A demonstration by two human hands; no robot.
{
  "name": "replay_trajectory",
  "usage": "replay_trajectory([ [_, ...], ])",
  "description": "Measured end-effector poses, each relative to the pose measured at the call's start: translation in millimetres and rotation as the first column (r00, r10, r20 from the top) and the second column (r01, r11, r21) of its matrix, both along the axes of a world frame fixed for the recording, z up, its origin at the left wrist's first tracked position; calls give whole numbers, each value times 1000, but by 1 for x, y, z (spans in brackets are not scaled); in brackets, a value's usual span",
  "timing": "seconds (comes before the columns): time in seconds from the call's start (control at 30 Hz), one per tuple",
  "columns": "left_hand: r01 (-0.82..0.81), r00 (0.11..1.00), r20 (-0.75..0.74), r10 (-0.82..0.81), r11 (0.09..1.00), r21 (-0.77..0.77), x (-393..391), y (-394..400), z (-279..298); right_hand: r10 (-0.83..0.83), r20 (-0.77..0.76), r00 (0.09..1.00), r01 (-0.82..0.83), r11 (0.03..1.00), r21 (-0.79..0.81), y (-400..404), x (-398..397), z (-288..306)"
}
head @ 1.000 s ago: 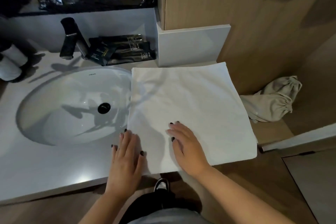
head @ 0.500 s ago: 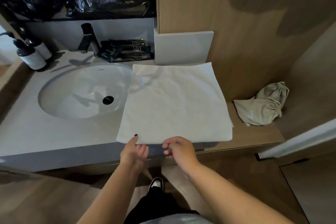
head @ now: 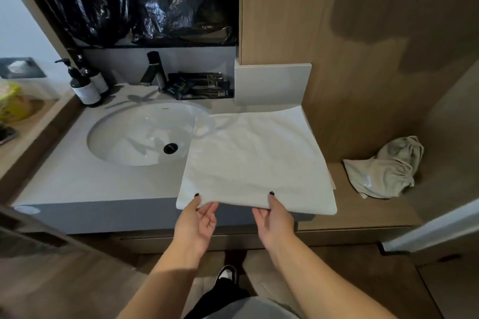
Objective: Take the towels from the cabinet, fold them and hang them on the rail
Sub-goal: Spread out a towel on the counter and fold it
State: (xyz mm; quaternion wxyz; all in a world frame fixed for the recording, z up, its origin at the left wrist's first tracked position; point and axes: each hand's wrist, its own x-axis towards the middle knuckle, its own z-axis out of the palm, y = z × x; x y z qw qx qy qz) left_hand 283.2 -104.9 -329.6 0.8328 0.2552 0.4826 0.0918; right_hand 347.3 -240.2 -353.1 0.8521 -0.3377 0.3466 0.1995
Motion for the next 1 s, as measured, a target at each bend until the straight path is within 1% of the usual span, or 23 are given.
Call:
replay_trajectory([
  [0.07, -8, 1000, -9, 8, 1000, 10, -4, 5, -4, -34, 21, 999, 35, 999, -41, -18, 8, -4],
  [0.13, -23, 1000, 3, 23, 1000, 8, -6, 7, -6, -27, 38, 999, 31, 993, -110, -39, 16, -8],
  [0.2, -49, 999, 13, 49, 999, -5, -7, 8, -10, -38, 25, 999, 42, 985, -167, -59, 22, -14],
  [0.3, -81, 996, 32, 81, 997, -14, -4, 8, -12, -120, 34, 992, 125, 968, -218, -83, 29, -19],
  [0.37, -75, 997, 28, 74, 995, 60, -2, 10, -15, -142, 86, 986, 162, 938, -306, -96, 33, -17],
  [0.4, -38, 999, -9, 40, 986, 162, -3, 12, -19, -106, 115, 988, 141, 919, -369, -103, 34, -16],
  [0.43, 38, 996, -84, -13, 951, 306, -4, 14, -22, -44, 138, 989, 100, 898, -429, -110, 36, -15],
  [0.47, 148, 981, -181, -70, 877, 458, -7, 19, -25, 35, 154, 987, 45, 872, -487, -117, 37, -14],
  [0.5, 254, 957, -268, -112, 771, 583, -10, 23, -28, 121, 165, 979, -12, 839, -544, -124, 37, -13],
  [0.53, 332, 935, -325, -142, 674, 660, -13, 28, -30, 196, 170, 966, -56, 797, -601, -132, 39, -13],
  [0.6, 401, 914, -363, -184, 558, 726, -17, 35, -29, 304, 172, 937, -108, 721, -685, -145, 42, -11],
  [0.67, 450, 893, -384, -235, 489, 747, -19, 43, -24, 412, 172, 895, -149, 639, -755, -157, 46, -8],
  [0.7, 465, 885, -377, -273, 488, 739, -20, 47, -20, 469, 169, 867, -165, 590, -790, -162, 49, -6],
  [0.77, 462, 883, -312, -351, 535, 707, -20, 57, -13, 560, 181, 808, -181, 529, -829, -170, 56, 1],
  [0.83, 460, 880, -278, -386, 541, 704, -17, 66, -6, 625, 202, 754, -231, 541, -809, -178, 64, 10],
  [0.9, 442, 887, -259, -382, 537, 718, -11, 74, 1, 680, 198, 706, -328, 561, -760, -185, 75, 22],
  [1.0, 397, 899, -167, -404, 593, 700, 2, 85, 16, 718, 185, 671, -455, 597, -661, -193, 91, 38],
])
